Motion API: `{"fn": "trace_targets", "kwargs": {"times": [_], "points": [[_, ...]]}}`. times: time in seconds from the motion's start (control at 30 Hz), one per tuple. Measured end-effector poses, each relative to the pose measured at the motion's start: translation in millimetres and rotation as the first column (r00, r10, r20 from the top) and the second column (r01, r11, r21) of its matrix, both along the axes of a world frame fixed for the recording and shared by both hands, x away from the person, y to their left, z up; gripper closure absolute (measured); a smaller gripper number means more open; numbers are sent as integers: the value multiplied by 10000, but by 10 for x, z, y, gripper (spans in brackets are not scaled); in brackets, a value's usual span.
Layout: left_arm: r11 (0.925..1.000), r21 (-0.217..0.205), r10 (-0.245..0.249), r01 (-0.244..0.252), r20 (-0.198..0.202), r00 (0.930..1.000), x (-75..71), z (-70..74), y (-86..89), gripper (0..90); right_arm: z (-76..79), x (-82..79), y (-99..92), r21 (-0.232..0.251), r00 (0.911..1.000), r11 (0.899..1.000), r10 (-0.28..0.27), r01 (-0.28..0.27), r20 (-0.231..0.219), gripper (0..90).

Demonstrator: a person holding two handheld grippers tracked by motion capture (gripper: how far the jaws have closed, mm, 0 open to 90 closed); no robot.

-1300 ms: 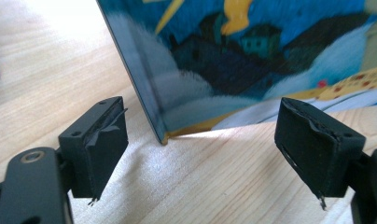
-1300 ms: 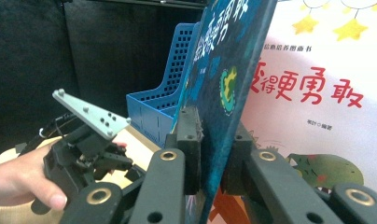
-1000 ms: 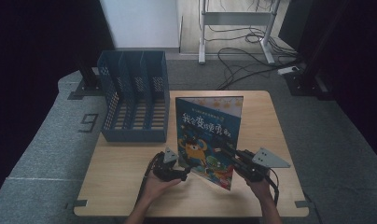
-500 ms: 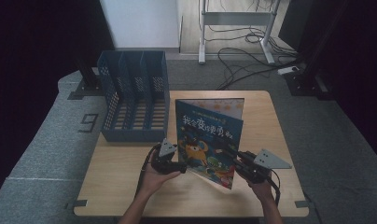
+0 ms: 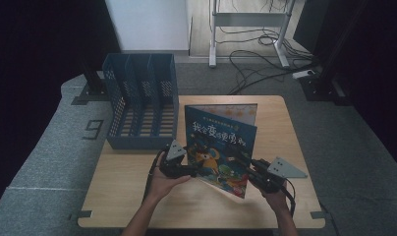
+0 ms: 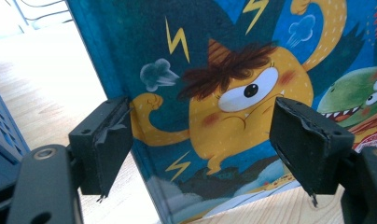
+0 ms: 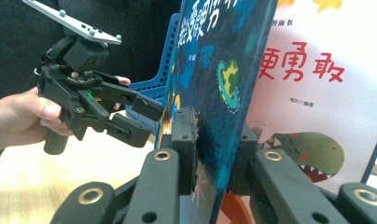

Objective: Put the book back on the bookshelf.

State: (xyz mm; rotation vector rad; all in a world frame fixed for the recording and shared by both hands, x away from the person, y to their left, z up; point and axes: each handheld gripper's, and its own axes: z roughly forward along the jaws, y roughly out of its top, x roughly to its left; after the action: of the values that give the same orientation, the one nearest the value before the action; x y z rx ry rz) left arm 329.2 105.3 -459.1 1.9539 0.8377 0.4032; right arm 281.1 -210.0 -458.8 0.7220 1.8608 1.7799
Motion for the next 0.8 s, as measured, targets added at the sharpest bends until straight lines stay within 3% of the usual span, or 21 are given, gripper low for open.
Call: {"fn": "trace_targets", "kwargs": {"times": [0.37,0.47,0.63,0.7,0.8], "points": [[10000,-31,51,-50,186,9998,2,35,-6,224,-19,10,-14,-17,10000,10000,-24,24,-48,754],[9996,-162,-212,214,84,9997,-5,36,-10,238,-22,11,-13,-46,10000,10000,-27,27,-66,754],[9990,-53,-441,443,300,9986,-56,37,-61,246,-35,17,-15,-68,9999,9999,-110,110,-77,749],[9995,-49,-321,323,464,9984,-59,46,-64,247,-40,20,-19,-63,9999,9999,-100,99,-96,763],[9999,-117,20,-15,432,9991,2,46,-31,246,-30,11,-10,183,9985,9985,517,-514,-155,822]]}}
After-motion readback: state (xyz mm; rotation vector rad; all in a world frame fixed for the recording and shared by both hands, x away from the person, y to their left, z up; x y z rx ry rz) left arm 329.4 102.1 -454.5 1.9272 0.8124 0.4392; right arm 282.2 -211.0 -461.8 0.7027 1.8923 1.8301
